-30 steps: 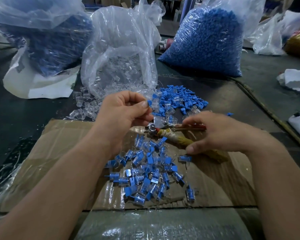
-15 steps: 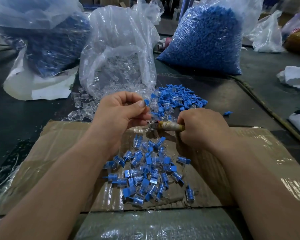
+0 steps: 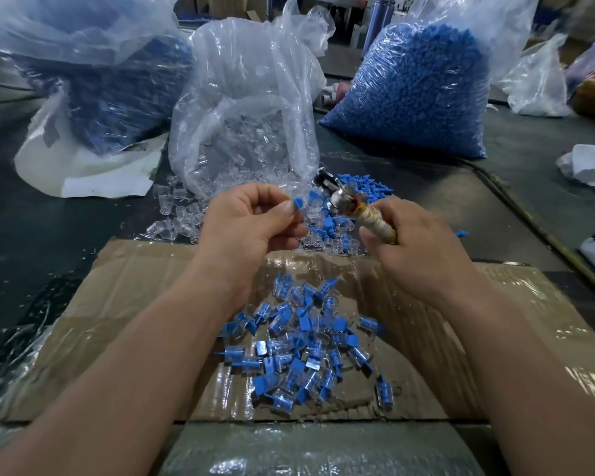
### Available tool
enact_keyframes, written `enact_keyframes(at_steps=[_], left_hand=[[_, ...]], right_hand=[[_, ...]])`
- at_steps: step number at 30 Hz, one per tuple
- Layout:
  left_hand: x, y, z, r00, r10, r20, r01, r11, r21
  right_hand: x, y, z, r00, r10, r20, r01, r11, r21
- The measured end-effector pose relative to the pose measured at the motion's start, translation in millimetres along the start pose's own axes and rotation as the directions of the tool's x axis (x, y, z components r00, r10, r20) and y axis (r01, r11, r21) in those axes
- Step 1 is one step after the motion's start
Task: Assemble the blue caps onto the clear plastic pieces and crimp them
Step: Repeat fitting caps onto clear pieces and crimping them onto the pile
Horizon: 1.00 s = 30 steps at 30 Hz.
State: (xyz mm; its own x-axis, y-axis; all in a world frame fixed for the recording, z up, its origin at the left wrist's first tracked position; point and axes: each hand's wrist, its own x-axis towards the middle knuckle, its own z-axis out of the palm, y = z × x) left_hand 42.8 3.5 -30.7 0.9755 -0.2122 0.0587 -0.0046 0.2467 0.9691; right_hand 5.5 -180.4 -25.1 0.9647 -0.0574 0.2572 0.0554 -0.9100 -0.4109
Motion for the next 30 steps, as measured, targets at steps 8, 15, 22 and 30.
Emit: enact_keyframes(at_steps=[8,15,22,30], left_hand=[[-3,2,3,0.998,0.062,0.005,-0.063,0.997,0.043],[-4,3,2,0.996,0.084,0.011,-0.085,0.992,0.090],[-4,1,3,0.986,0.164,-0.020,-0.157,0.967,0.199],[-4,1,3,0.983,0.178,-0.053,-0.160,0.957,0.243]], right_hand=[[-1,-7,5,0.992,-0.057,0.116,0.055,0.998,0.019],[-2,-10,5,0.988,-0.053,0.144,0.053,0.999,0.004],[0,-11,7,0.990,-0.025,0.140,0.028,0.999,-0.025],[-1,-14,11,0.997,-0.009,0.078,0.015,0.997,-0.071]])
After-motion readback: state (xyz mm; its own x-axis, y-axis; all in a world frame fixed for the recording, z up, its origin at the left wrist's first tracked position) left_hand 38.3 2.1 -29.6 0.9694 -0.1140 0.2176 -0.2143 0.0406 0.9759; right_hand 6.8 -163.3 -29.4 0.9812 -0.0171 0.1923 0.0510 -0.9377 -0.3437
